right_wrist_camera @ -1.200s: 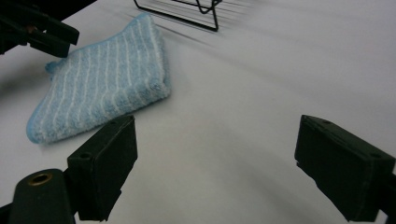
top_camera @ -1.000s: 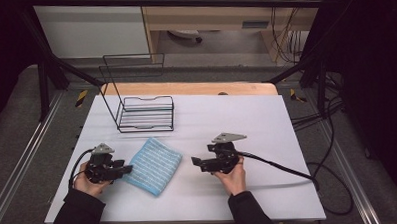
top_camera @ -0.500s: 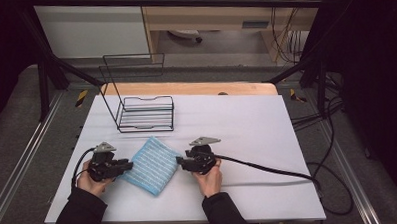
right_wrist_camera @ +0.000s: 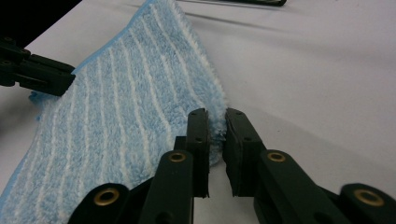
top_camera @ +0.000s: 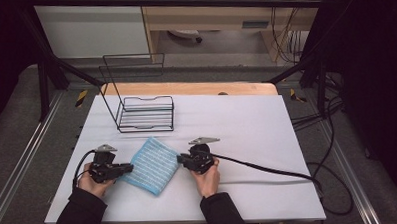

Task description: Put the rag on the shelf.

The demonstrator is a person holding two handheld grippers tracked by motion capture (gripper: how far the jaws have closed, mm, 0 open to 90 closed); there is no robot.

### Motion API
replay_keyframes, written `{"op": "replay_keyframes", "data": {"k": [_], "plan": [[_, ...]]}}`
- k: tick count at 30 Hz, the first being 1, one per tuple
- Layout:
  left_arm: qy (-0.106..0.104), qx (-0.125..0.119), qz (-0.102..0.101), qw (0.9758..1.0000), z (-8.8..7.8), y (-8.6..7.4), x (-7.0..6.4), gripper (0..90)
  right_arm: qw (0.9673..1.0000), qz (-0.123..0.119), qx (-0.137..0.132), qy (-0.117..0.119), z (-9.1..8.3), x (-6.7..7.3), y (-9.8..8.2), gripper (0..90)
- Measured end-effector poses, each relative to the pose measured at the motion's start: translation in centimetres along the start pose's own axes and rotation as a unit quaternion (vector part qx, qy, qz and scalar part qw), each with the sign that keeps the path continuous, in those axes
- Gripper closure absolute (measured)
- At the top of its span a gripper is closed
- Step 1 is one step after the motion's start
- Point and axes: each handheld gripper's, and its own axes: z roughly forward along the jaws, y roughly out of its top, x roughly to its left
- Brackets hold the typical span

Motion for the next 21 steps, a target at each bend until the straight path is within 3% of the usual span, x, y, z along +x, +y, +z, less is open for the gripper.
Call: {"op": "replay_keyframes", "data": {"k": [4,9,12,13,17,21], "plan": [[-0.008,0.002,0.000,1.0000,-0.4,-0.2,-0.2,87.7,0.9999,-0.008,-0.007,-0.002,-0.5,0.0,0.4,83.1],[0.001,-0.011,0.012,0.9999,-0.4,-0.4,-0.9,87.4,0.9999,-0.012,-0.002,0.000,-0.9,-0.3,1.2,83.4],[0.016,-0.028,0.030,0.9990,-0.3,-0.6,-1.2,81.8,0.9998,-0.017,0.004,-0.009,-1.0,-0.5,1.4,83.4],[0.019,-0.031,0.030,0.9989,-0.3,-0.6,-1.3,73.0,0.9996,-0.020,0.006,-0.020,-0.9,-0.7,1.5,83.3],[0.000,-0.035,0.026,0.9991,-0.2,-0.7,-1.2,64.2,0.9987,-0.028,0.011,-0.040,-0.6,-1.5,2.1,82.8],[-0.023,-0.026,0.025,0.9991,0.3,-0.7,-1.4,64.7,0.9986,-0.032,0.011,-0.041,-0.1,-2.1,2.6,82.2]]}}
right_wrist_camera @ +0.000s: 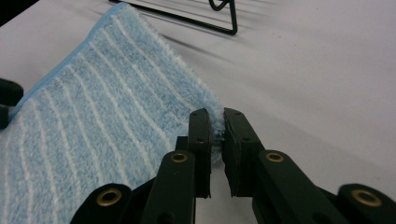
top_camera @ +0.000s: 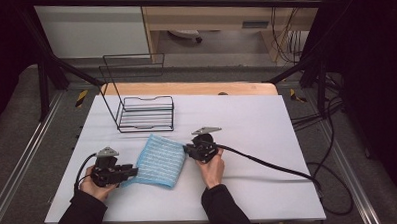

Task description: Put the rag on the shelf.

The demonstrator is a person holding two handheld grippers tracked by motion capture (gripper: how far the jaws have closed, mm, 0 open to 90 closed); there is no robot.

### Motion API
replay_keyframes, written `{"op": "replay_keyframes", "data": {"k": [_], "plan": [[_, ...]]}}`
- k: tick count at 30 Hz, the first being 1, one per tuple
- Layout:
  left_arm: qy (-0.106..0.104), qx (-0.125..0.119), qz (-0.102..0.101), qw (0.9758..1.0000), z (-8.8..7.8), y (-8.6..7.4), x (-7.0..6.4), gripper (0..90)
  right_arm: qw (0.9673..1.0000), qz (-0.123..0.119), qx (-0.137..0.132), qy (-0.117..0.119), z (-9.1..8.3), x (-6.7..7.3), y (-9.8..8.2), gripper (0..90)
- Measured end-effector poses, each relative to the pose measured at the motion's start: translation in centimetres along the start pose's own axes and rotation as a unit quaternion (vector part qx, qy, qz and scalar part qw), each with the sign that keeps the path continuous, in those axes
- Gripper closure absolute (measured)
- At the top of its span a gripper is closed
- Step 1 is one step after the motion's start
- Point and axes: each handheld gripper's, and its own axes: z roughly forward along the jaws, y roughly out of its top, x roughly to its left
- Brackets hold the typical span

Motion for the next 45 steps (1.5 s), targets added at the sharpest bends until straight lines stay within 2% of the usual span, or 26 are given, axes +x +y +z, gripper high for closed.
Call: {"op": "replay_keyframes", "data": {"k": [3,6,7,8,12,16,20,24,27,29,32,37,42,45], "plan": [[-0.005,0.005,0.009,0.9999,0.3,0.1,-0.5,68.1,1.0000,-0.004,0.004,-0.001,0.5,-0.5,0.1,79.6],[-0.006,0.010,0.017,0.9998,0.7,0.0,-1.0,71.5,0.9996,-0.020,-0.005,-0.017,-0.2,-0.2,0.1,66.8],[-0.001,0.010,0.019,0.9998,0.8,0.0,-1.1,71.9,0.9994,-0.028,-0.012,-0.015,-1.2,0.3,0.1,57.6],[0.002,0.010,0.021,0.9997,0.8,0.0,-1.2,71.9,0.9994,-0.028,-0.012,-0.015,-1.2,0.3,0.1,57.6],[0.005,0.009,0.013,0.9999,1.0,-0.1,-1.3,73.5,0.9991,-0.029,-0.012,0.027,-3.3,2.3,-1.0,49.6],[0.012,0.010,0.011,0.9998,1.1,0.0,-1.6,78.0,0.9987,-0.021,0.000,0.046,-3.7,3.7,-2.7,47.4],[0.012,0.014,0.012,0.9998,1.1,0.1,-1.7,83.5,0.9980,-0.009,0.006,0.063,-3.5,4.6,-3.9,49.1],[0.014,0.015,0.009,0.9997,1.1,0.2,-1.8,86.3,0.9976,0.001,0.009,0.068,-2.8,5.3,-5.1,53.2],[0.019,0.016,0.012,0.9996,1.1,0.2,-1.9,87.0,0.9979,-0.003,0.012,0.063,-2.4,5.7,-5.4,56.0],[0.020,0.015,0.011,0.9996,1.0,0.2,-1.9,87.4,0.9982,-0.013,0.012,0.057,-2.2,6.2,-5.4,60.0],[0.019,0.014,0.007,0.9997,1.0,0.2,-1.8,87.8,0.9982,0.000,0.012,0.059,-2.1,6.4,-5.5,69.6],[0.019,0.015,0.006,0.9997,0.8,0.2,-1.8,88.1,0.9982,0.000,0.009,0.059,-2.1,6.5,-5.9,85.8],[0.010,0.017,0.001,0.9998,0.6,0.0,-2.0,88.2,0.9981,-0.007,0.014,0.059,-2.4,6.4,-5.7,88.3],[0.000,-0.003,-0.004,1.0000,0.1,0.1,-2.1,86.5,0.9982,-0.013,0.021,0.055,-2.8,6.3,-5.5,88.5]]}}
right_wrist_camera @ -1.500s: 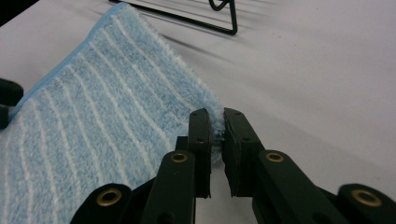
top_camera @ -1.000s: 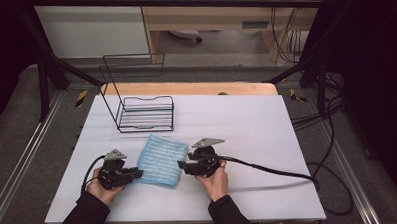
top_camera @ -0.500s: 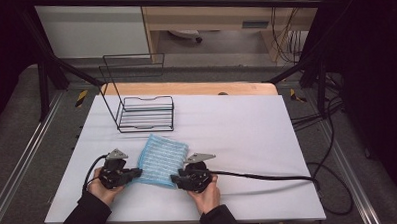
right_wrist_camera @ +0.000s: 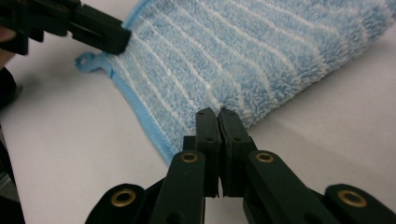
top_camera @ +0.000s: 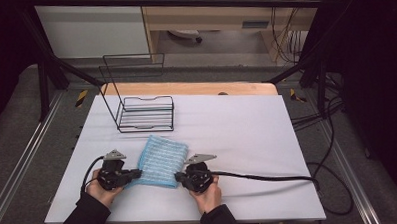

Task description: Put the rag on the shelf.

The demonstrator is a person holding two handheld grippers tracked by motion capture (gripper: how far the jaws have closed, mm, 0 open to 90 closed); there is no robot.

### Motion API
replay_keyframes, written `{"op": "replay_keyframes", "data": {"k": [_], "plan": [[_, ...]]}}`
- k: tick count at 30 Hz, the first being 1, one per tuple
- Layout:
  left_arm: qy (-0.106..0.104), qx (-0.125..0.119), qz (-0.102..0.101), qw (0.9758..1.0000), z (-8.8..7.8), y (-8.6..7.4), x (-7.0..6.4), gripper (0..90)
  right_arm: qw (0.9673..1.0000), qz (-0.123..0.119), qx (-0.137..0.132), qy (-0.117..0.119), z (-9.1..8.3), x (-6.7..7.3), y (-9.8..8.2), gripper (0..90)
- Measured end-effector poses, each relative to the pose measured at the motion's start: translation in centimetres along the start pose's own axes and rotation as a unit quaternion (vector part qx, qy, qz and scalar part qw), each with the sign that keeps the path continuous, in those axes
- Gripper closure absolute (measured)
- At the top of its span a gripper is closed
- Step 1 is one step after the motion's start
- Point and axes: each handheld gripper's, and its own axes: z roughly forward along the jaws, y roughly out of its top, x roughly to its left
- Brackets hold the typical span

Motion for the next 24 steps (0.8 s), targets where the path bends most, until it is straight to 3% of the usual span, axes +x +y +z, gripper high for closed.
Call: {"op": "replay_keyframes", "data": {"k": [1,2,3,5,7,11,15,17,20,24], "plan": [[0.002,-0.011,0.003,0.9999,-0.3,0.1,-0.1,78.1,1.0000,-0.004,0.003,-0.002,-0.1,-0.1,0.1,88.6],[0.010,-0.024,0.006,0.9997,-0.6,0.3,-0.1,78.1,0.9999,-0.009,0.005,-0.007,-0.2,-0.1,0.1,88.6],[0.015,-0.033,0.008,0.9993,-0.8,0.5,-0.1,70.1,0.9998,-0.011,0.010,-0.011,-0.2,-0.2,0.2,88.5],[0.021,-0.053,-0.001,0.9984,-1.0,1.1,0.0,60.1,0.9996,-0.016,0.021,-0.011,-0.3,-0.4,0.3,88.4],[0.030,-0.052,-0.005,0.9982,-0.5,1.6,0.2,51.6,0.9994,-0.022,0.025,-0.013,-0.3,-0.5,0.5,88.2],[0.042,-0.027,-0.012,0.9987,1.2,1.8,0.6,46.8,0.9986,-0.033,0.029,-0.029,-0.7,-0.8,0.7,88.0],[0.031,-0.008,-0.014,0.9994,2.1,1.6,0.7,50.6,0.9992,-0.020,0.023,-0.026,-1.1,-1.1,0.4,83.3],[0.020,-0.005,-0.016,0.9997,2.2,1.6,0.6,58.6,0.9993,-0.015,0.012,-0.031,-1.2,-1.0,0.2,71.5],[0.019,-0.001,-0.020,0.9996,2.2,1.5,0.4,70.0,0.9994,-0.009,-0.002,-0.034,-1.2,-0.8,0.0,60.9],[0.015,0.003,-0.024,0.9996,2.1,1.5,0.3,81.0,0.9996,0.002,-0.008,-0.026,-0.9,-0.6,-0.3,59.4]]}}
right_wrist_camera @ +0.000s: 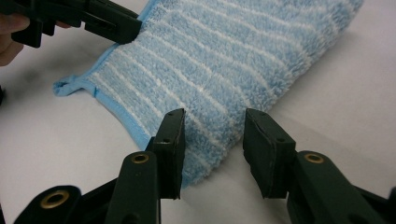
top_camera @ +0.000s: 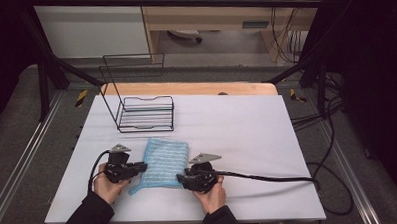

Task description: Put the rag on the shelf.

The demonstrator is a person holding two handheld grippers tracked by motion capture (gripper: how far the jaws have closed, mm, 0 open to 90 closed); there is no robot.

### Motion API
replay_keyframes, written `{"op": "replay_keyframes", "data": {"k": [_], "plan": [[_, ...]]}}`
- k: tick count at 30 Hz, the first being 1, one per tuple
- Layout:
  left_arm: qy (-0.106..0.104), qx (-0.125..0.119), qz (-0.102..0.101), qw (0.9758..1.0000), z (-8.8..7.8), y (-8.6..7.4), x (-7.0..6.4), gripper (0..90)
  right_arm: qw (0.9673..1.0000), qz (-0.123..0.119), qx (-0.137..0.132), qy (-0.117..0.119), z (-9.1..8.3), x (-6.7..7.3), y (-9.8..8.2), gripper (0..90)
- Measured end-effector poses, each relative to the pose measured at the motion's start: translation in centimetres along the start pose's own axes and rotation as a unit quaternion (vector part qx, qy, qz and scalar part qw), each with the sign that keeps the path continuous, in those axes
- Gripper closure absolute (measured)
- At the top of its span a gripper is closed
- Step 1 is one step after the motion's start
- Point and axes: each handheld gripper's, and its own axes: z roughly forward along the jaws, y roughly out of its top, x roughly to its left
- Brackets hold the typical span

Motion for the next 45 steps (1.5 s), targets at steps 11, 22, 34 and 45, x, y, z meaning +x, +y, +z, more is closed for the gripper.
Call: {"op": "replay_keyframes", "data": {"k": [11,22,34,45], "plan": [[-0.001,-0.002,-0.004,1.0000,-0.6,-0.2,-0.3,84.6,0.9997,0.009,-0.003,0.024,0.1,0.1,-0.2,87.4],[-0.009,0.003,0.015,0.9998,-1.8,-1.9,-3.0,82.5,0.9988,0.010,0.027,0.040,-1.9,-0.7,-0.5,87.1],[0.019,-0.051,0.066,0.9963,-3.3,0.0,-1.5,35.9,0.9990,-0.016,-0.024,0.034,-3.2,-2.6,-0.6,43.7],[0.045,-0.041,0.044,0.9972,-2.0,3.5,-0.1,13.5,0.9978,-0.053,-0.031,0.024,-3.3,-3.7,0.6,15.7]]}}
